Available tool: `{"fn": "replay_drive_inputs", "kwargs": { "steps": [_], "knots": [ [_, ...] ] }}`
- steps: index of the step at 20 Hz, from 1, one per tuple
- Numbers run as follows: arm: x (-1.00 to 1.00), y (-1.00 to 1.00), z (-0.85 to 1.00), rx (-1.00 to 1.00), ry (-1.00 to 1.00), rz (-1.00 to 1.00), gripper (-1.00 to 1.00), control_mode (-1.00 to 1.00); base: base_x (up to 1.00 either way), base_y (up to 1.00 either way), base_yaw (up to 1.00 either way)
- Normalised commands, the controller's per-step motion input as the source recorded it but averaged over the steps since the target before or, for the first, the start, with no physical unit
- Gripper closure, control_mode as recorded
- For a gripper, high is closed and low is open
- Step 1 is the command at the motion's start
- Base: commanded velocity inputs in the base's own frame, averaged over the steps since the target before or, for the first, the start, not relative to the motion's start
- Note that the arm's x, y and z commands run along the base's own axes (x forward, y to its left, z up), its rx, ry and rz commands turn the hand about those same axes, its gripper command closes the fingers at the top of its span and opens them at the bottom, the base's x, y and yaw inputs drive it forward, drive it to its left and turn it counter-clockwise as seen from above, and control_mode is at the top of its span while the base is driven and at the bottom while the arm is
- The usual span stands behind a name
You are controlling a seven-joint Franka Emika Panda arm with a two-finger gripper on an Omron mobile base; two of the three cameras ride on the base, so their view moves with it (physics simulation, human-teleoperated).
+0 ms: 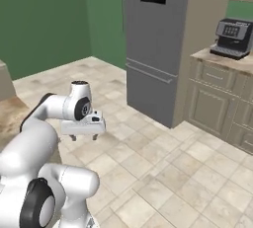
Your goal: Four empty soda cans are scattered around the kitchen. Gather all the cans and cluster them next to the stove for recycling.
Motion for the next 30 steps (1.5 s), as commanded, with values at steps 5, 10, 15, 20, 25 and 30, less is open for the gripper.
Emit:
{"fn": "replay_drive_inputs", "kwargs": {
  "steps": [5, 10, 15, 20, 25, 30],
  "knots": [
    [0.0, 0.0, 0.0, 0.0, 0.0, 0.0, -1.0, 1.0, 0.71, -0.17, 0.0],
    [0.0, 0.0, 0.0, 0.0, 0.0, 0.0, -1.0, 1.0, 0.75, -0.17, 0.0],
    [0.0, 0.0, 0.0, 0.0, 0.0, 0.0, -1.0, 1.0, 0.75, -0.14, 0.03],
    [0.0, 0.0, 0.0, 0.0, 0.0, 0.0, -1.0, 1.0, 0.75, -0.04, 0.16],
    [0.0, 0.0, 0.0, 0.0, 0.0, 0.0, -1.0, 1.0, 0.75, 0.0, 0.25],
    [0.0, 0.0, 0.0, 0.0, 0.0, 0.0, -1.0, 1.0, 0.75, 0.0, 0.26]
  ]
}}
